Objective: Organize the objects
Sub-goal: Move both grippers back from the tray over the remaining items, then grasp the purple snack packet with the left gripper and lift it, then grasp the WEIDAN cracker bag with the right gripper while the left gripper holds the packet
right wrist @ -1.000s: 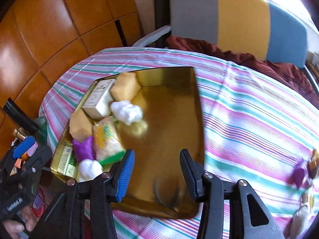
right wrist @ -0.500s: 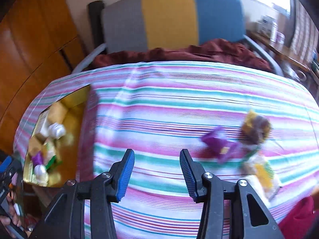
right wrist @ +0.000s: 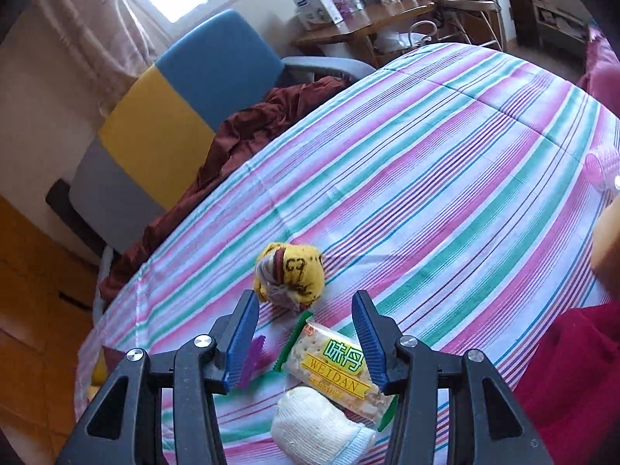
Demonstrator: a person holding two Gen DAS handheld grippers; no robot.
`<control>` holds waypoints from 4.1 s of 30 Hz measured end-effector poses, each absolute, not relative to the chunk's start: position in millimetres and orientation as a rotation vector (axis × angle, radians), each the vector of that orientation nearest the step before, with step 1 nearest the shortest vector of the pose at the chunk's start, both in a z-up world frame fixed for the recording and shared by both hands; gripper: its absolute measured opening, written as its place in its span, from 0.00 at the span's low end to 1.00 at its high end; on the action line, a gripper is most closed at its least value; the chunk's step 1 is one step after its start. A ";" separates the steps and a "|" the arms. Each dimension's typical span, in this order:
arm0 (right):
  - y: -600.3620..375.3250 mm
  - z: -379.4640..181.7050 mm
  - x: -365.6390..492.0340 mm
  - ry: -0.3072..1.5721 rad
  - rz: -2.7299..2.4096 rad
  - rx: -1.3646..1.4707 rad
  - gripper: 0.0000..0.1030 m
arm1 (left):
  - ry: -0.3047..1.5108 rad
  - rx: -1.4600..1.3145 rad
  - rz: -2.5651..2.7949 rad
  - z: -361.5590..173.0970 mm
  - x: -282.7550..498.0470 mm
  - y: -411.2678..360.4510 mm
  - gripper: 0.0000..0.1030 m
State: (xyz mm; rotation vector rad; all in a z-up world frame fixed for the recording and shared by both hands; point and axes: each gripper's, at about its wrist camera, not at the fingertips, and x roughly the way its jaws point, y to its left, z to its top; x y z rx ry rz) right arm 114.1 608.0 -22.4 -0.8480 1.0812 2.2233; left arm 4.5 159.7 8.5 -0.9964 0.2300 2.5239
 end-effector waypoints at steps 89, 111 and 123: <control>563.8 -57.1 119.2 1.210 2.014 -1.216 0.62 | 0.261 -0.973 2.085 -93.2 -13.3 367.9 0.46; 571.4 -47.2 57.3 0.671 2.068 -1.566 0.64 | 0.225 -0.979 2.062 -93.7 -15.4 364.6 0.48; 565.3 -93.0 36.6 0.435 1.960 -1.840 0.73 | 0.222 -0.979 2.059 -94.7 -16.0 365.3 0.48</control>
